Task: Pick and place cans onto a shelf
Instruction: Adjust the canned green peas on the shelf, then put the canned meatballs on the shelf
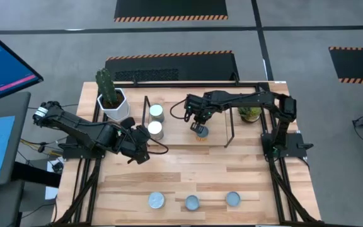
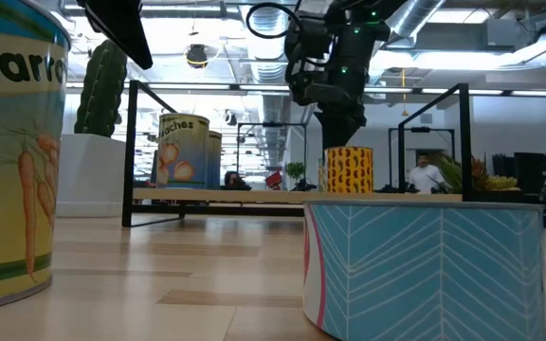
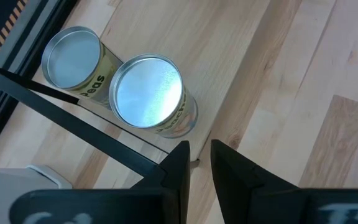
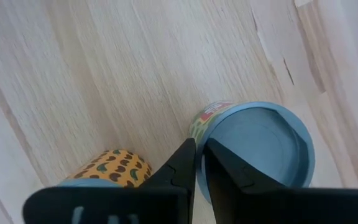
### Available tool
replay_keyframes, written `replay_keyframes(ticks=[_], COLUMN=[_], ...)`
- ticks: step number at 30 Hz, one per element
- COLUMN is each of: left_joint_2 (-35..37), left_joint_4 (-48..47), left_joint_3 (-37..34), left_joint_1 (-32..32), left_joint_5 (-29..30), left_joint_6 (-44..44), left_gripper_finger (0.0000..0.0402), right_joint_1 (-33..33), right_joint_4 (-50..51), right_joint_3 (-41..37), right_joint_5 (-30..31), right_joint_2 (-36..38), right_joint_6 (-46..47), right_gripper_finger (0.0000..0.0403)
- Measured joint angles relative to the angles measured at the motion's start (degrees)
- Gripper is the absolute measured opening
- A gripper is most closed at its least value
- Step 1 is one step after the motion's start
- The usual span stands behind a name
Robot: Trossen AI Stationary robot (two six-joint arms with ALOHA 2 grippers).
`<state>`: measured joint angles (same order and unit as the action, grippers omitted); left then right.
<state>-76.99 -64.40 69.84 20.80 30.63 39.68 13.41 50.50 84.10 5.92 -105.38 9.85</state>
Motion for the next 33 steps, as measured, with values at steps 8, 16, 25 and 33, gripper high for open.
replay_keyframes(ticks=[8, 16, 25, 33], left_joint_2=[0.0, 0.0, 0.02, 0.04], left_joint_4=[0.0, 0.0, -0.11, -0.15], left_joint_3=[0.0, 0.0, 0.0, 0.02], left_joint_1=[0.0, 0.0, 0.0, 0.0], left_joint_5=[0.0, 0.02, 0.02, 0.31], left_joint_6=[0.0, 0.0, 0.0, 0.23], left_gripper_finger=[0.0052, 0.0052, 0.0052, 0.0052], right_joint_1=[0.02, 0.19, 0.15, -0.86], right_joint_4=[0.0, -0.11, 3.98, 21.32], right_joint_3=[0.02, 0.02, 2.43, 13.1], right_joint_5=[0.02, 0.06, 0.1, -8.62], right_joint_2=[0.02, 0.07, 1.3, 1.44], right_joint_6=[0.22, 1.25, 3.26, 15.49], right_gripper_finger=[0.0068, 0.0128, 0.0166, 0.016])
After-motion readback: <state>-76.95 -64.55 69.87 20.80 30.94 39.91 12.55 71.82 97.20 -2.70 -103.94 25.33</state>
